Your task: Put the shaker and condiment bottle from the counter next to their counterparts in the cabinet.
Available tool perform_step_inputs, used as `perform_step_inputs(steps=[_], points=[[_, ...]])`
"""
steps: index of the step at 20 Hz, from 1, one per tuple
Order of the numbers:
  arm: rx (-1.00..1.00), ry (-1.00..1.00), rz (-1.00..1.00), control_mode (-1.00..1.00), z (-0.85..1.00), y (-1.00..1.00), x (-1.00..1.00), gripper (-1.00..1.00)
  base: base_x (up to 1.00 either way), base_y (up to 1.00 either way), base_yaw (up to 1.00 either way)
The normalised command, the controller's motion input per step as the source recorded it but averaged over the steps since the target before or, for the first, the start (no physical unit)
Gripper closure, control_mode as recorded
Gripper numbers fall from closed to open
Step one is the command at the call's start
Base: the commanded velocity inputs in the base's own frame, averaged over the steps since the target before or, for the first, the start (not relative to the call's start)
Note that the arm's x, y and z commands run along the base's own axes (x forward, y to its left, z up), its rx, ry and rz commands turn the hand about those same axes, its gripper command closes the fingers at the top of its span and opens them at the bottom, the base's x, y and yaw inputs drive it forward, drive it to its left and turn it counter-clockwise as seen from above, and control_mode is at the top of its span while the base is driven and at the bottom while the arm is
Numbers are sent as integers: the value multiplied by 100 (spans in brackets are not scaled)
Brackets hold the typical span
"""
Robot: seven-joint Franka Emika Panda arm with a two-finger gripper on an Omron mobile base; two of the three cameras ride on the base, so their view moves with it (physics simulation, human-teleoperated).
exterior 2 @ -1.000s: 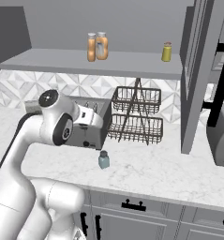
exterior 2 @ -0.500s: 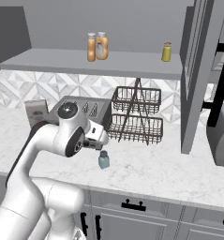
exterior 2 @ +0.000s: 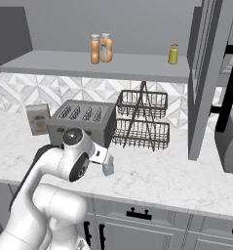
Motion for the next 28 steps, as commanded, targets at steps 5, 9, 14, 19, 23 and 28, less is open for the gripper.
perform_step_inputs(steps=[5, 9, 14, 19, 23, 28], points=[[0, 0, 0, -100, -17, -2, 4, -100, 0, 0, 0], [0, 0, 0, -100, 0, -7, 1, -100, 0, 0, 0], [0, 0, 0, -100, -3, -2, 2, -100, 0, 0, 0], [0, 0, 0, -100, -13, -3, 10, -100, 0, 0, 0], [0, 0, 0, -100, -20, -1, 29, -100, 0, 0, 0], [0, 0, 0, -100, -24, -2, 27, -100, 0, 0, 0]])
